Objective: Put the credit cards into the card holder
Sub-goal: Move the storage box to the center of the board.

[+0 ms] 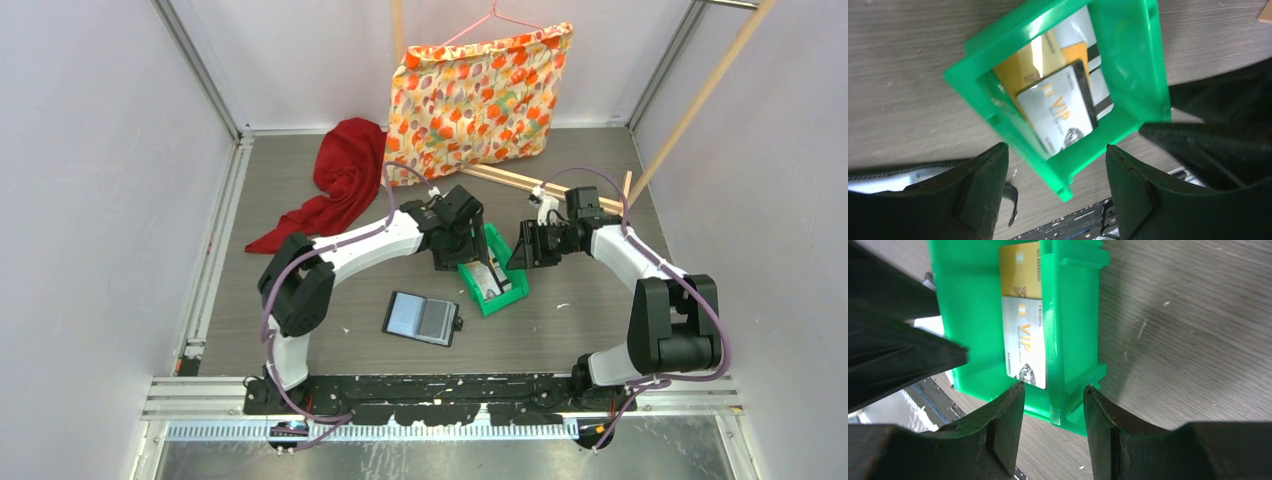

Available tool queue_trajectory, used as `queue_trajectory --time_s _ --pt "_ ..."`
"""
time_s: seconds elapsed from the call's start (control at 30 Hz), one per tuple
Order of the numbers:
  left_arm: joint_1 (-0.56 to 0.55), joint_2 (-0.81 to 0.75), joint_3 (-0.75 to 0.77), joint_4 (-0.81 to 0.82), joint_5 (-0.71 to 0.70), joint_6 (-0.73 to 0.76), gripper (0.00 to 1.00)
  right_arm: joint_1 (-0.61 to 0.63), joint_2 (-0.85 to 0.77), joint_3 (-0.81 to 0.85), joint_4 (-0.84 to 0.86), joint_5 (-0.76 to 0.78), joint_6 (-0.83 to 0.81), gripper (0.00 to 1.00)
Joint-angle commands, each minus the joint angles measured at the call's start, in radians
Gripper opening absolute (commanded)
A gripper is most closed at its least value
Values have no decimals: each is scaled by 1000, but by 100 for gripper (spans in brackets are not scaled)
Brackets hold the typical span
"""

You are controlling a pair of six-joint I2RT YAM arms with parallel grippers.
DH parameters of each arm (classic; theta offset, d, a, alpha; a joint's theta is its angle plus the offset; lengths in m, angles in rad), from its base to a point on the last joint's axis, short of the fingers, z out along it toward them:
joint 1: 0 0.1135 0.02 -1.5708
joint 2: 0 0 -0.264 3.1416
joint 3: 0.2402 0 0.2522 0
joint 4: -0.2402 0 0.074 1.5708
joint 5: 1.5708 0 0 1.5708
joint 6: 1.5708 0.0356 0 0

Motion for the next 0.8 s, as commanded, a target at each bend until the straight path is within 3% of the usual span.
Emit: queue_trajectory --time_s 0.0,0.23,0.37,0.5,0.63,0.77 --pt "27 75 119 -6 47 5 70 13 -8 46 -83 -112 -116 52" --pt "103 177 251 -65 83 167 63 35 -2 48 -109 -188 -141 52" --pt "125 206 331 -129 83 275 65 34 -1 64 -117 -203 -136 56" --pt "126 168 367 -184 7 398 69 -8 -14 81 -134 -268 -149 65" --pt "111 81 351 -175 -75 476 71 -69 -24 89 -170 -336 -194 66" --pt "39 31 350 -155 -113 456 71 -103 -25 103 -194 -356 -228 67"
